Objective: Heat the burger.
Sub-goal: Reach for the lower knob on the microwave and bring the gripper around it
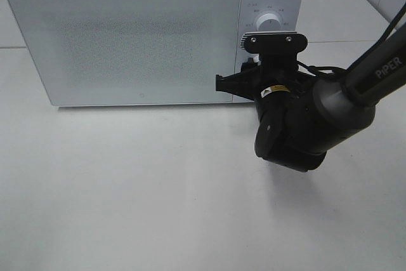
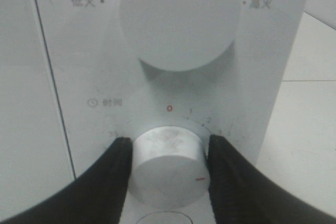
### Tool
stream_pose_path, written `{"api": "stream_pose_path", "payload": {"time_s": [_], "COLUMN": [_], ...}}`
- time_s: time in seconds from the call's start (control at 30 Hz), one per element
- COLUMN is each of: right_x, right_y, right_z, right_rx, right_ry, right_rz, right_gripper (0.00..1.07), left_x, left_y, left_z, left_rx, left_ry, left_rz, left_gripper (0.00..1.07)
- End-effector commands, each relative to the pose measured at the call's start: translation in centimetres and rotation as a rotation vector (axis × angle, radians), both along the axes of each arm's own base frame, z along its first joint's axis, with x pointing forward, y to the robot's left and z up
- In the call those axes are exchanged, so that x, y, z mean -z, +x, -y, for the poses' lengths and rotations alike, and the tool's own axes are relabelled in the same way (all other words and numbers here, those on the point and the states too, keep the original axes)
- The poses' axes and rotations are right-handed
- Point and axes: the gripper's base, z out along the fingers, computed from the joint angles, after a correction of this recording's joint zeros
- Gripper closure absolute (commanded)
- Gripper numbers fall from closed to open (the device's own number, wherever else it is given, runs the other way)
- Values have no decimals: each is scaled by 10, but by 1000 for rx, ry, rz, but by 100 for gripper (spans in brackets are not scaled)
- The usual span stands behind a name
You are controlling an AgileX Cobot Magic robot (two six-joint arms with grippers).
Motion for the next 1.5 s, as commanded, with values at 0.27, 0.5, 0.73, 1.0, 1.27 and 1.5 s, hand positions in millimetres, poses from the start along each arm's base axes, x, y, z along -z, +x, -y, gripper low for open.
{"api": "stream_pose_path", "payload": {"time_s": [0.27,0.5,0.73,1.0,1.27,1.5], "right_x": [-4,-7,-10,-11,-13,-15], "right_y": [4,4,5,5,5,4], "right_z": [-1,-2,-8,-11,-14,-18], "right_rx": [0,-4,-40,-40,-54,-81], "right_ry": [39,138,327,595,787,983], "right_rz": [31,59,103,107,103,98], "right_gripper": [107,107,107,107,107,107], "left_x": [0,0,0,0,0,0], "left_y": [-2,-2,-2,-2,-2,-2], "left_z": [0,0,0,0,0,0], "left_rx": [-8,-8,-8,-8,-8,-8], "left_ry": [-4,-4,-4,-4,-4,-4], "left_rz": [27,27,27,27,27,27], "left_gripper": [8,8,8,8,8,8]}}
